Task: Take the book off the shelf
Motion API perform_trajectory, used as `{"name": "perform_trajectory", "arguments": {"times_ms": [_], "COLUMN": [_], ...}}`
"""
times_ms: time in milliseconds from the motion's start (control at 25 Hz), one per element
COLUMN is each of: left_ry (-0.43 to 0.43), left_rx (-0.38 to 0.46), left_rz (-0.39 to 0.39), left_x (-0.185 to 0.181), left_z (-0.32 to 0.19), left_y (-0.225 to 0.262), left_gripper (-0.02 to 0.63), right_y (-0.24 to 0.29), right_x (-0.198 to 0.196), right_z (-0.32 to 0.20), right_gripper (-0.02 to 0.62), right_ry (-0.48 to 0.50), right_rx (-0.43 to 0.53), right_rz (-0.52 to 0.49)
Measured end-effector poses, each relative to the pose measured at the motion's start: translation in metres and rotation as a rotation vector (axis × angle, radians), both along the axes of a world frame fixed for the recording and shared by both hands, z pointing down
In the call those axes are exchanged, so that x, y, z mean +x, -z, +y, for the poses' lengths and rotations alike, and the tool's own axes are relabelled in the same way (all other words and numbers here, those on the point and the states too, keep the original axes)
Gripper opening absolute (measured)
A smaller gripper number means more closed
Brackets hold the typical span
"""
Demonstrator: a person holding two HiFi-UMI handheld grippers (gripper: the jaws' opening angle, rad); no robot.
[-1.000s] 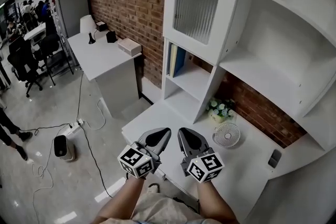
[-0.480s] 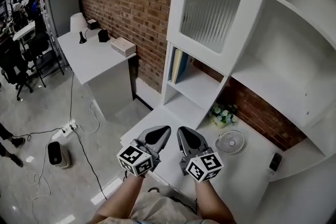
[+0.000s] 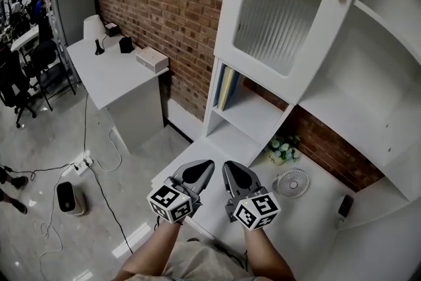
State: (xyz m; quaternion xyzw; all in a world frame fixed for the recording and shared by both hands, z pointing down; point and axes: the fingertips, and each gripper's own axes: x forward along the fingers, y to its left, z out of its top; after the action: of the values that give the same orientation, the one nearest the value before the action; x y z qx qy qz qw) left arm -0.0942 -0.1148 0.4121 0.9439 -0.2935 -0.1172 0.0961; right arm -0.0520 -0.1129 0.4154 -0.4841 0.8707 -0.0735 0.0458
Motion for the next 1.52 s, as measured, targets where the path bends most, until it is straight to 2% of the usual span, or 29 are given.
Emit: {"name": "perform_trajectory", "arguments": {"times_ms": [320,720,1120,1520], "left_ry": [-0.007,0.000,0.047,0.080], "left_rx": [-0.036,-0.058,-0.056,-0.051], "left_rz": [0.012,-0.010,-0.034,-0.071], "left_x": [0.006,0.035,0.056,0.058], "left_z": [-0.013,-0.020,-0.035,-0.049], "left_y": [-0.006,-0.014,-0.015,-0.018], "left_gripper": [0.009,0.009,0.009,0.009], "right_y": [-0.003,-0.012,-0.014,-0.017], "right_x": [0.013,0.038,0.053,0.059], "right_z": [-0.009,-0.018,-0.034,-0.043], "right_gripper": [0.018,0.018,0.018,0.018], "right_ry": [-0.024,0.001,0.047,0.060], "right_rx": [-0.023,-0.050,-0.042,-0.037], "right_rz": [-0.004,-0.019,-0.026,-0.031]}}
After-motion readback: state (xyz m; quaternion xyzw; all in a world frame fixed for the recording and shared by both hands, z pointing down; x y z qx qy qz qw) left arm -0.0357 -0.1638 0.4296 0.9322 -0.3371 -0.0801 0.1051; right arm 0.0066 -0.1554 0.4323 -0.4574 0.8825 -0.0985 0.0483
